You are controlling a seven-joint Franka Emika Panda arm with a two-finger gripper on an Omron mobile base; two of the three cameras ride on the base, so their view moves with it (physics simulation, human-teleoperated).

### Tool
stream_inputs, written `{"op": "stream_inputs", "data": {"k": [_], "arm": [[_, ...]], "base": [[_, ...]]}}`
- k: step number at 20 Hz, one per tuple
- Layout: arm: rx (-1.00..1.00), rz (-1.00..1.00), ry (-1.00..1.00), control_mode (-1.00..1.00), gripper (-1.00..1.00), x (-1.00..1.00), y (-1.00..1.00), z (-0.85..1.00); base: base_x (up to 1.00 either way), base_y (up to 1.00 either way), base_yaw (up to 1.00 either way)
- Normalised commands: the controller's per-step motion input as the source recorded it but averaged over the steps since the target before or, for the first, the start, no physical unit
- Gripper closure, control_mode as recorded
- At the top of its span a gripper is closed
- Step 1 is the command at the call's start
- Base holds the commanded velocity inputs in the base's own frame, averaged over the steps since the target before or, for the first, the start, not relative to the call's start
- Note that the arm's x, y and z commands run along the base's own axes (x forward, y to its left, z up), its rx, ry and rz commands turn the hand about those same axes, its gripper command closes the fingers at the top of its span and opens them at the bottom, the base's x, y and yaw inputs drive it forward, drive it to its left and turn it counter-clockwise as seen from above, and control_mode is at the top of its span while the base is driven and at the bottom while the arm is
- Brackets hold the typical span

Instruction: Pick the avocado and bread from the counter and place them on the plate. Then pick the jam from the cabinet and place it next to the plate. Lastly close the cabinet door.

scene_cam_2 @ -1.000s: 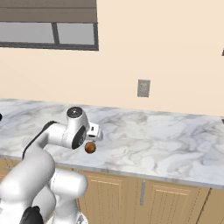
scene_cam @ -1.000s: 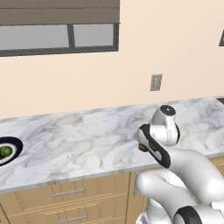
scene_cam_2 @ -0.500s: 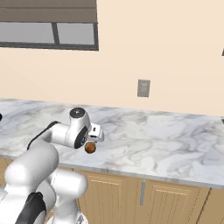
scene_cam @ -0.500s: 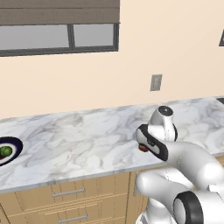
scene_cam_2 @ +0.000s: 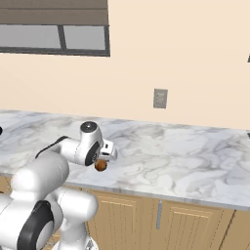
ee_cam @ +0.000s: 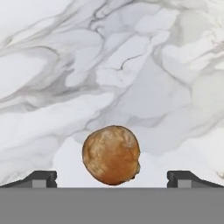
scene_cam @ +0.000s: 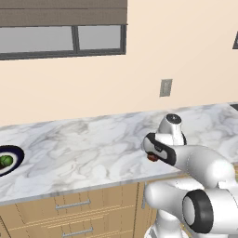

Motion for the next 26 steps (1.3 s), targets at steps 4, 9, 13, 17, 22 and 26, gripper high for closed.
{"op": "stream_inputs", "data": {"k": [4,9,13,17,22,26], "arm": [[0.0,-0.02,0.01,-1.0,-1.0,0.0,0.01,-0.33],[0.0,-0.02,0.03,-1.0,-1.0,0.0,0.11,-0.37],[0.0,-0.01,0.02,-1.0,-1.0,0.01,0.07,-0.34],[-0.01,-0.01,0.0,-1.0,-1.0,0.04,0.0,-0.33],[0.0,0.0,0.0,-1.0,-1.0,0.12,0.0,-0.28],[0.01,0.0,0.0,-1.0,1.0,0.04,0.0,-0.12]], "base": [[0.0,0.0,0.0],[0.0,0.0,0.0],[0.0,0.0,0.0],[0.0,0.0,0.0],[0.0,0.0,0.0],[0.0,0.0,0.0]]}}
